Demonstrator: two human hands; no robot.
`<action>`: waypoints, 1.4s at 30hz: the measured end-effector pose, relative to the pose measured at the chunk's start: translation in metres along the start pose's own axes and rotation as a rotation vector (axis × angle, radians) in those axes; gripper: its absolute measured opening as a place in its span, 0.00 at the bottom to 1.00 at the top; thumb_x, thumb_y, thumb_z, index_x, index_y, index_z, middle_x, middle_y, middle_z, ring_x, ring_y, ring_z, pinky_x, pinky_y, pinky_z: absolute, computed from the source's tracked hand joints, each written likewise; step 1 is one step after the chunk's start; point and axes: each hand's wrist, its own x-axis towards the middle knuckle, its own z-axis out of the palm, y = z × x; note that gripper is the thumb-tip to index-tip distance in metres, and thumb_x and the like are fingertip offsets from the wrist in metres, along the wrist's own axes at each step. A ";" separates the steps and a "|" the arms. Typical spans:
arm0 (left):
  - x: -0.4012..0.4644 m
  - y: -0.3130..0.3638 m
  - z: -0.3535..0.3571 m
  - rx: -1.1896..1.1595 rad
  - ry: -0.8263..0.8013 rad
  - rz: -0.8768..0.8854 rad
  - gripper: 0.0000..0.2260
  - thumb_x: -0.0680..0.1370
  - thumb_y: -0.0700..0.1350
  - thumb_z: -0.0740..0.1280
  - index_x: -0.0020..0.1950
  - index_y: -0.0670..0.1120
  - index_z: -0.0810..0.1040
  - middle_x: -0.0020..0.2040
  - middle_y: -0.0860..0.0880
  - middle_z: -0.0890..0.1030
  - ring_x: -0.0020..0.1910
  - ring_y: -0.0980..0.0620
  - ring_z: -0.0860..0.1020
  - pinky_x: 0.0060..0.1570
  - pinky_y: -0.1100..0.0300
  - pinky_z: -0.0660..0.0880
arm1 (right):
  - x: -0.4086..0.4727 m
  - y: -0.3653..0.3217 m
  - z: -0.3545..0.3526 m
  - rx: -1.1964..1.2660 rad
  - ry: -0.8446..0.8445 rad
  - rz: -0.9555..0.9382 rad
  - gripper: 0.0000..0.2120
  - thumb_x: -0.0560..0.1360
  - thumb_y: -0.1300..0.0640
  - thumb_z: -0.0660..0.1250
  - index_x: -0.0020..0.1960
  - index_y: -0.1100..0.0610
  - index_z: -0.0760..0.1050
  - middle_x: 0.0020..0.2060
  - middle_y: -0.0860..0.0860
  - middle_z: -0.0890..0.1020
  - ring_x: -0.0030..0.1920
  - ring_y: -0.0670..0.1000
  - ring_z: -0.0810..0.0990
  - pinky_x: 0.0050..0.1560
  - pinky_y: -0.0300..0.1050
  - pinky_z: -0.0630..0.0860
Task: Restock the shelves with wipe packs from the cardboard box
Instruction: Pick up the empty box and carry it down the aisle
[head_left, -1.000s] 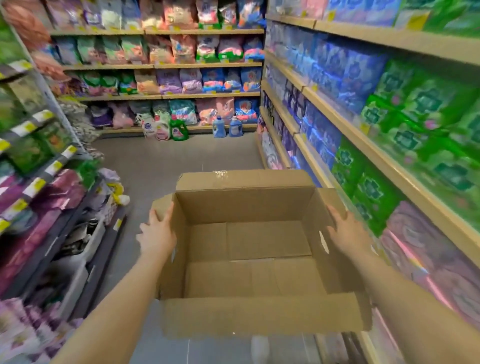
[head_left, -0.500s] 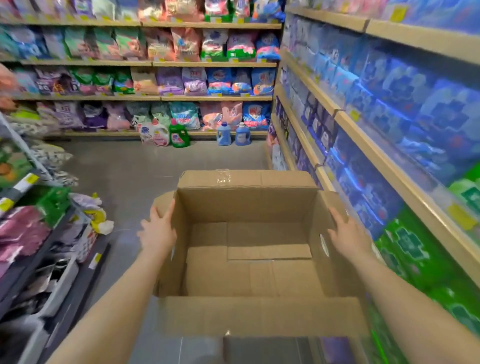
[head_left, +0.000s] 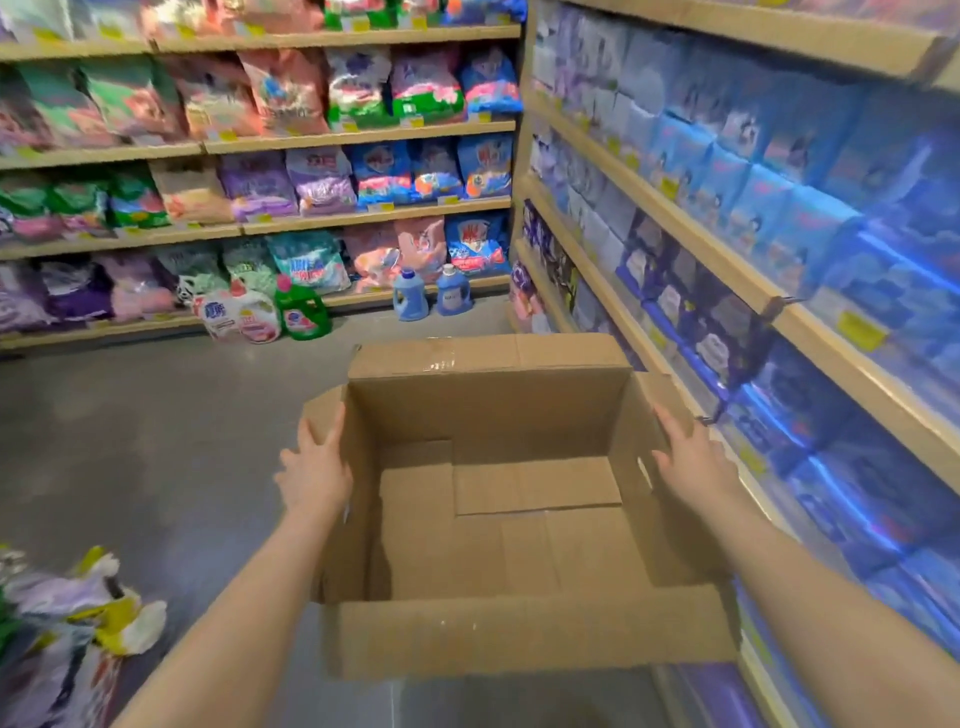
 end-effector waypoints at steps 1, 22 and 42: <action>0.021 0.004 0.002 -0.002 -0.008 0.002 0.33 0.79 0.43 0.58 0.75 0.64 0.43 0.77 0.42 0.51 0.65 0.34 0.64 0.59 0.42 0.69 | 0.018 -0.009 0.003 0.001 -0.004 0.007 0.33 0.79 0.49 0.59 0.76 0.40 0.43 0.68 0.62 0.66 0.62 0.63 0.72 0.60 0.58 0.74; 0.490 0.134 0.011 0.019 -0.034 -0.043 0.35 0.78 0.44 0.62 0.74 0.65 0.42 0.75 0.41 0.54 0.64 0.35 0.66 0.58 0.41 0.69 | 0.471 -0.169 0.039 0.052 -0.119 0.005 0.32 0.79 0.50 0.58 0.76 0.42 0.43 0.70 0.62 0.64 0.64 0.62 0.72 0.58 0.54 0.73; 0.947 0.163 0.156 0.051 -0.247 0.113 0.37 0.77 0.45 0.62 0.74 0.65 0.41 0.76 0.40 0.49 0.65 0.31 0.63 0.54 0.40 0.73 | 0.808 -0.357 0.203 0.025 -0.232 0.212 0.33 0.77 0.52 0.63 0.76 0.45 0.51 0.65 0.66 0.66 0.58 0.66 0.72 0.53 0.59 0.74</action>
